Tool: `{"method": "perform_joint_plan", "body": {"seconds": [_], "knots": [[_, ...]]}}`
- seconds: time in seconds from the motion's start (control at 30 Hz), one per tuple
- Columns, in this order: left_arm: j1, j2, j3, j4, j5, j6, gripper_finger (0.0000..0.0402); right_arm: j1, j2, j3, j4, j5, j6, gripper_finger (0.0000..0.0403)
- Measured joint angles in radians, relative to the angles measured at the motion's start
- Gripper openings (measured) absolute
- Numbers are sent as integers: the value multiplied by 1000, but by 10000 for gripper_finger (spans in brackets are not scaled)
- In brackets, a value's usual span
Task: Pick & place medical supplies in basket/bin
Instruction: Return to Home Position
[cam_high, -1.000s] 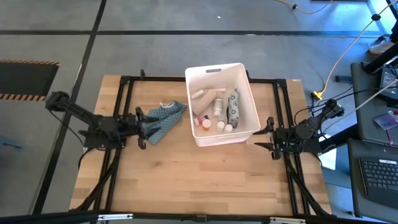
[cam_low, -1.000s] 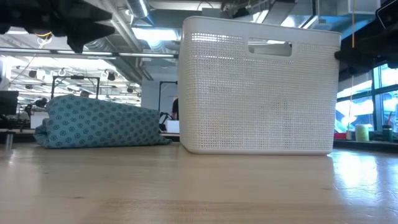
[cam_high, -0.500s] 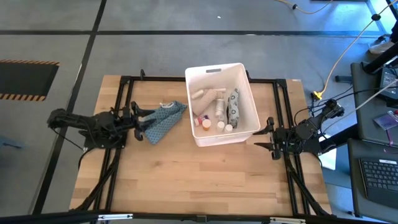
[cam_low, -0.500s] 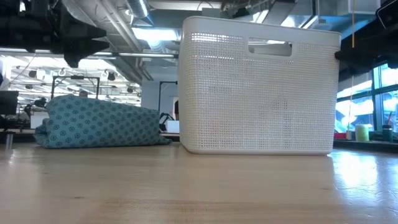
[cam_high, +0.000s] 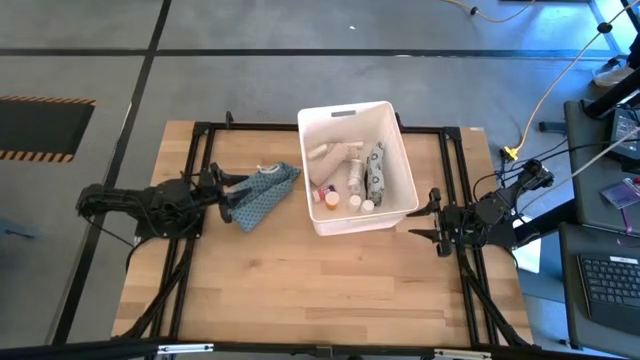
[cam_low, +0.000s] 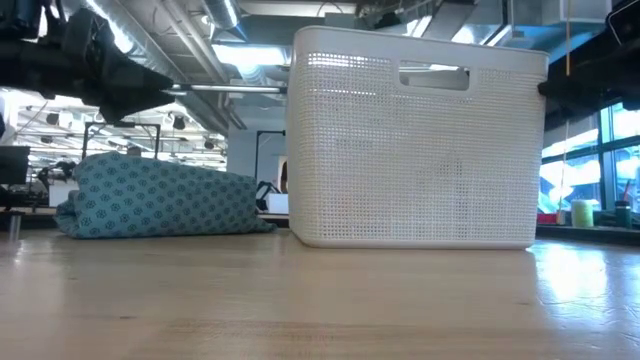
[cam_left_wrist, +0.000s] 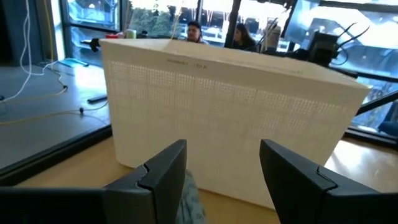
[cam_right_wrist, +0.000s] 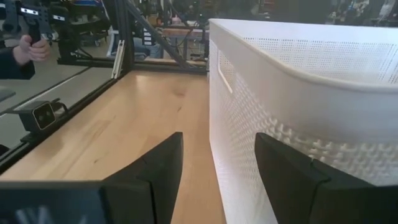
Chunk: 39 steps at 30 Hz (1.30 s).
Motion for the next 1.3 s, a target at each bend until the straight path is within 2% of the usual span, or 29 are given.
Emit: {"method": "perform_joint_plan", "body": {"seconds": [0.3, 0.57, 0.8, 1.3], "knots": [[37, 0, 0, -51, -3, 6, 198, 0, 0, 0, -1, 1, -48, 201], [39, 0, 0, -60, 65, 8, 198, 0, 0, 0, -3, 1, -107, 201], [39, 0, 0, -59, 12, 35, 198, 0, 0, 0, -2, 1, -158, 201], [39, 0, 0, -60, 14, 37, 198, 0, 0, 0, -2, 1, -155, 201]]}}
